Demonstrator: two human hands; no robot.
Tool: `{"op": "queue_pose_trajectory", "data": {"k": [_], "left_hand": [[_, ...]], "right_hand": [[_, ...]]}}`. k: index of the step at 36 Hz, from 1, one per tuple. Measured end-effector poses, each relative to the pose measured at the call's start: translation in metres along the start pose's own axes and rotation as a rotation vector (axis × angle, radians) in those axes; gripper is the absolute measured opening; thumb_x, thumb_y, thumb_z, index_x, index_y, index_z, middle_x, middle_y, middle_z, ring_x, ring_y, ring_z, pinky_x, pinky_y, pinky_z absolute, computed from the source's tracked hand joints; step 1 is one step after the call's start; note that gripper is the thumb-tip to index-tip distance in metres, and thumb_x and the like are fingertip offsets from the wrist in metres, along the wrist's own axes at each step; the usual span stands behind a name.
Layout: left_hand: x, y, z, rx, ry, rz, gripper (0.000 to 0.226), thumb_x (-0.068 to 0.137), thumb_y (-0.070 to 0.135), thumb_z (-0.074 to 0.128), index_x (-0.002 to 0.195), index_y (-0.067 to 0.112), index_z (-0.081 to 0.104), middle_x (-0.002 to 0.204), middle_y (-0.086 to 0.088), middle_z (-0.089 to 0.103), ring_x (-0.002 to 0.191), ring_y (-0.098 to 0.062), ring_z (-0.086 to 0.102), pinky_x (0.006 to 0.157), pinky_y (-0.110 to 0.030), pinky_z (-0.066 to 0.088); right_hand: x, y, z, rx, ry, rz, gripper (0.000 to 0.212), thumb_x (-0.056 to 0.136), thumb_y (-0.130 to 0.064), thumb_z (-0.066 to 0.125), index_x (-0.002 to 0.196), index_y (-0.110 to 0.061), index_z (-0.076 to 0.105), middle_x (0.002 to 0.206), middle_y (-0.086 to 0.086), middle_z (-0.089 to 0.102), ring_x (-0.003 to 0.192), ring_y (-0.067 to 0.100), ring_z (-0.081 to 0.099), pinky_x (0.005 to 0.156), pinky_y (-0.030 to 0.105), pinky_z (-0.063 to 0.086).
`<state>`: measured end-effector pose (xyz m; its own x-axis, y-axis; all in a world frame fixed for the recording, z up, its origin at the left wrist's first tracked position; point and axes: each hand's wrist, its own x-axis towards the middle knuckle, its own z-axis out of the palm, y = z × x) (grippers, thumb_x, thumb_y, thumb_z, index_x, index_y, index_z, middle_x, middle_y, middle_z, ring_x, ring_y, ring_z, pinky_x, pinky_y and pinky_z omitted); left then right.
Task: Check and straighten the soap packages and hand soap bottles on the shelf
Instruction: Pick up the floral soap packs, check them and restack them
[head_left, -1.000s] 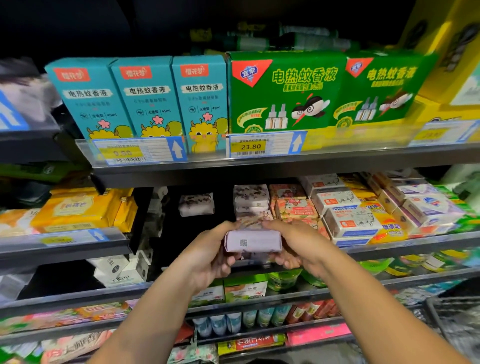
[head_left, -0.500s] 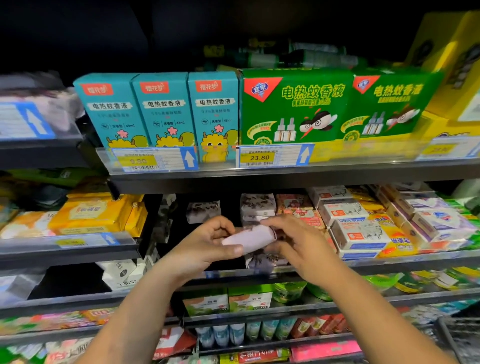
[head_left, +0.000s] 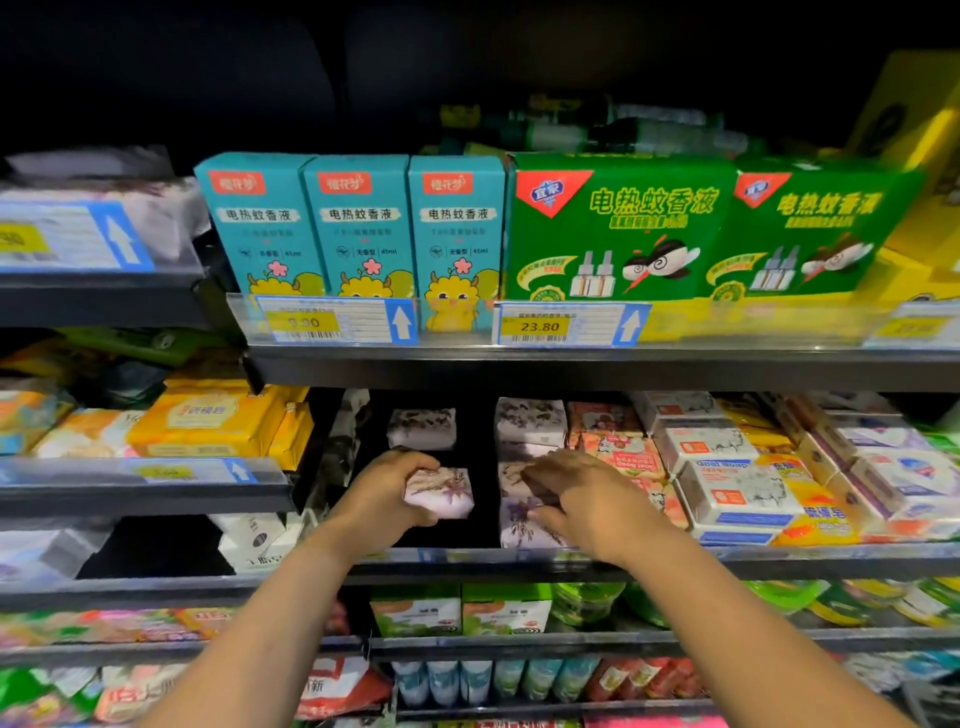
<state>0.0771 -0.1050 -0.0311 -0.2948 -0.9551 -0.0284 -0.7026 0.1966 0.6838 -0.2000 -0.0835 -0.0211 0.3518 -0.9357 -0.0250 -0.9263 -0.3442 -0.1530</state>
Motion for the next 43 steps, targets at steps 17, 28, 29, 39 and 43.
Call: {"op": "queue_pose_trajectory", "data": {"k": [17, 28, 29, 39, 43], "left_hand": [[0.013, -0.026, 0.001, 0.273, 0.216, 0.053, 0.049, 0.069, 0.024, 0.059, 0.115, 0.032, 0.073, 0.121, 0.000, 0.067, 0.104, -0.034, 0.064, 0.085, -0.039, 0.046], [0.005, -0.026, 0.020, 0.354, 0.124, -0.039, 0.064, 0.085, 0.037, 0.071, 0.143, 0.024, 0.049, 0.142, -0.009, 0.043, 0.128, -0.036, 0.038, 0.106, -0.044, 0.037], [0.003, -0.026, 0.021, 0.348, 0.141, -0.032, 0.065, 0.086, 0.037, 0.072, 0.144, 0.025, 0.048, 0.142, -0.008, 0.042, 0.128, -0.036, 0.037, 0.105, -0.045, 0.039], [-0.012, -0.022, 0.025, 0.274, 0.144, -0.051, 0.074, 0.081, 0.059, 0.038, 0.147, 0.028, 0.043, 0.150, -0.007, 0.037, 0.137, -0.032, 0.027, 0.109, -0.040, 0.032], [-0.013, -0.017, 0.025, 0.297, 0.170, -0.049, 0.080, 0.077, 0.063, 0.031, 0.147, 0.027, 0.045, 0.149, -0.006, 0.038, 0.136, -0.031, 0.028, 0.109, -0.039, 0.031]], "right_hand": [[0.007, -0.003, 0.000, -0.031, -0.112, 0.031, 0.049, 0.097, -0.058, 0.048, 0.143, -0.040, 0.046, 0.160, -0.004, 0.032, 0.147, 0.017, 0.027, 0.117, 0.058, -0.001], [0.031, 0.012, -0.016, 0.050, 0.105, 0.056, 0.025, 0.093, -0.040, 0.060, 0.113, -0.028, 0.069, 0.116, 0.003, 0.069, 0.117, 0.028, 0.058, 0.091, 0.036, 0.043], [0.034, 0.014, -0.016, 0.079, 0.138, 0.086, 0.024, 0.092, -0.036, 0.062, 0.113, -0.025, 0.069, 0.119, 0.008, 0.068, 0.119, 0.031, 0.057, 0.091, 0.035, 0.044], [0.053, 0.028, -0.008, 0.265, 0.125, 0.218, 0.072, 0.090, -0.039, 0.070, 0.150, -0.016, 0.037, 0.145, 0.017, 0.049, 0.131, 0.039, 0.043, 0.102, 0.037, 0.040], [0.056, 0.034, -0.004, 0.285, 0.206, 0.223, 0.059, 0.083, -0.039, 0.077, 0.132, -0.014, 0.055, 0.127, 0.015, 0.052, 0.119, 0.038, 0.049, 0.094, 0.037, 0.040]]}}
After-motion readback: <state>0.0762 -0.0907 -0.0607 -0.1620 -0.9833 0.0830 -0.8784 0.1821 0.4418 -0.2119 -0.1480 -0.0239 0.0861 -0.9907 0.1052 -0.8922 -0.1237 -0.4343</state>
